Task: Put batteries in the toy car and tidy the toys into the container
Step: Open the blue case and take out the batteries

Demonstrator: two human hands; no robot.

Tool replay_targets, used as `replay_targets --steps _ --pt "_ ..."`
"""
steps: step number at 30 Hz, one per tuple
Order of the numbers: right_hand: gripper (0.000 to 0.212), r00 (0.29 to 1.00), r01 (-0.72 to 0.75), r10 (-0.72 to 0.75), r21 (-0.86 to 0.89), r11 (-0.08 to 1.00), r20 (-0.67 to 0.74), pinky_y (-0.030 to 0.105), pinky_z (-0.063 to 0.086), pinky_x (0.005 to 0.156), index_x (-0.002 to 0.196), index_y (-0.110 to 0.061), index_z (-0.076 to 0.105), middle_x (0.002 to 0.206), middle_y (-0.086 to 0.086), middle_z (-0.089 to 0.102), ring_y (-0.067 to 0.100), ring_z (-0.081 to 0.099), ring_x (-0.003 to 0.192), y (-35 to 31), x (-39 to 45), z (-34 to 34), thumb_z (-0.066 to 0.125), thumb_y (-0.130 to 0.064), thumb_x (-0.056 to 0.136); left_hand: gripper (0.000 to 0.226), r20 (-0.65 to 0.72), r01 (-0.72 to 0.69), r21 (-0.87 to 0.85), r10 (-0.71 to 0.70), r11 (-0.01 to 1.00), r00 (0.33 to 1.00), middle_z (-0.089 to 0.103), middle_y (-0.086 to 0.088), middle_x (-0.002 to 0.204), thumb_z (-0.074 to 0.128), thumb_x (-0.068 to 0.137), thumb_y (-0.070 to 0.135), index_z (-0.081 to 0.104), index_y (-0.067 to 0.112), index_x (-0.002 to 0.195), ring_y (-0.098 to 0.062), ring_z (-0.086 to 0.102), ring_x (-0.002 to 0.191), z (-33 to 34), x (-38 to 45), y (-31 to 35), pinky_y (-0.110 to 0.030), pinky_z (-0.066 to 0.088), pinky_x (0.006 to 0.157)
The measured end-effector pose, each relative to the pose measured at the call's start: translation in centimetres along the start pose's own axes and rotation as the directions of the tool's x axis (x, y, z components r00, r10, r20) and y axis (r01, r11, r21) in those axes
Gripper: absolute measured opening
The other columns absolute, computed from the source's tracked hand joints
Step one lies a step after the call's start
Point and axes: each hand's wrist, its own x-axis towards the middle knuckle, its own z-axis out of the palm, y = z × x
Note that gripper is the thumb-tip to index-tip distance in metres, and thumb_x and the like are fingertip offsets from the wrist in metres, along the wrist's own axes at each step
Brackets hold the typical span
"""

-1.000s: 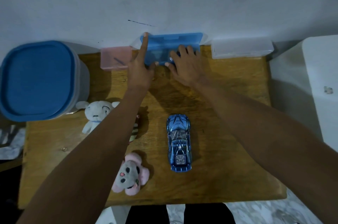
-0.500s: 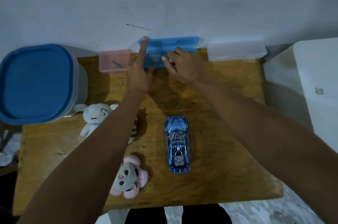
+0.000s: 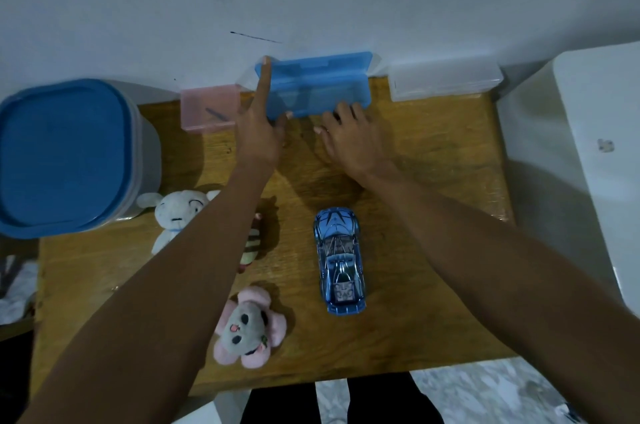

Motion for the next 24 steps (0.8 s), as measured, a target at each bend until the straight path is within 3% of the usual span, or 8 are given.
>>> replay_targets --steps 5,10,13,17,20,24 --pt "0.027 0.999 -0.005 0.006 0.016 1.0 -0.032 0.042 0.043 0.08 0.1 -0.015 0.064 0.1 0.007 0.062 0.027 0.058 0.095 0.09 -0.33 -0.08 0.053 -0.04 0.099 0.09 -0.001 0.009 -0.011 -0.009 1.0 1.0 0.061 -0.014 0.123 0.07 0.092 0.009 0.017 0.031 0.161 -0.021 0.059 0.109 -0.06 -0.06 0.14 -0.025 0.045 0.089" --pt "0.027 0.999 -0.005 0.006 0.026 1.0 -0.041 0.042 0.042 0.079 0.099 -0.014 0.065 0.099 0.008 0.062 0.028 0.058 0.094 0.07 -0.4 -0.11 0.055 -0.039 0.098 0.089 -0.004 -0.012 -0.02 0.012 1.0 1.0 0.062 -0.014 0.122 0.07 0.092 0.01 0.017 0.031 0.161 -0.023 0.06 0.109 0.01 0.06 -0.09 -0.033 0.05 0.093" --pt "0.027 1.0 -0.017 0.018 0.054 0.998 -0.02 0.043 0.042 0.081 0.099 -0.013 0.064 0.1 0.008 0.061 0.028 0.057 0.095 0.1 -0.26 -0.15 0.055 -0.039 0.098 0.089 -0.006 -0.029 -0.02 0.028 0.999 1.0 0.063 -0.014 0.121 0.07 0.092 0.01 0.017 0.03 0.161 -0.022 0.06 0.108 0.03 0.13 -0.25 -0.029 0.05 0.091" --pt "0.026 0.999 -0.026 0.028 0.089 0.996 -0.017 0.044 0.042 0.082 0.098 -0.013 0.065 0.099 0.008 0.061 0.028 0.057 0.095 0.2 -0.31 0.02 0.055 -0.038 0.098 0.092 0.004 -0.02 -0.036 0.02 0.999 1.0 0.062 -0.013 0.12 0.07 0.092 0.01 0.014 0.037 0.16 -0.024 0.062 0.106 0.09 0.12 -0.41 -0.039 0.056 0.092" --pt "0.026 0.999 -0.032 0.033 0.118 0.993 -0.005 0.044 0.042 0.082 0.098 -0.013 0.065 0.099 0.008 0.061 0.028 0.057 0.096 0.28 -0.39 0.18 0.055 -0.037 0.098 0.091 -0.006 -0.019 -0.023 0.019 1.0 1.0 0.062 -0.014 0.12 0.071 0.092 0.011 0.016 0.035 0.16 -0.023 0.061 0.107 0.21 -0.05 -0.35 -0.033 0.052 0.09" --pt "0.026 1.0 -0.023 0.023 0.149 0.989 0.001 0.043 0.042 0.083 0.097 -0.014 0.065 0.1 0.006 0.06 0.027 0.056 0.097 0.44 -0.37 0.02 0.055 -0.039 0.098 0.092 -0.008 -0.018 -0.004 0.018 1.0 1.0 0.062 -0.014 0.117 0.071 0.091 0.013 0.015 0.036 0.16 -0.024 0.06 0.103 0.18 0.09 -0.34 -0.036 0.052 0.088"
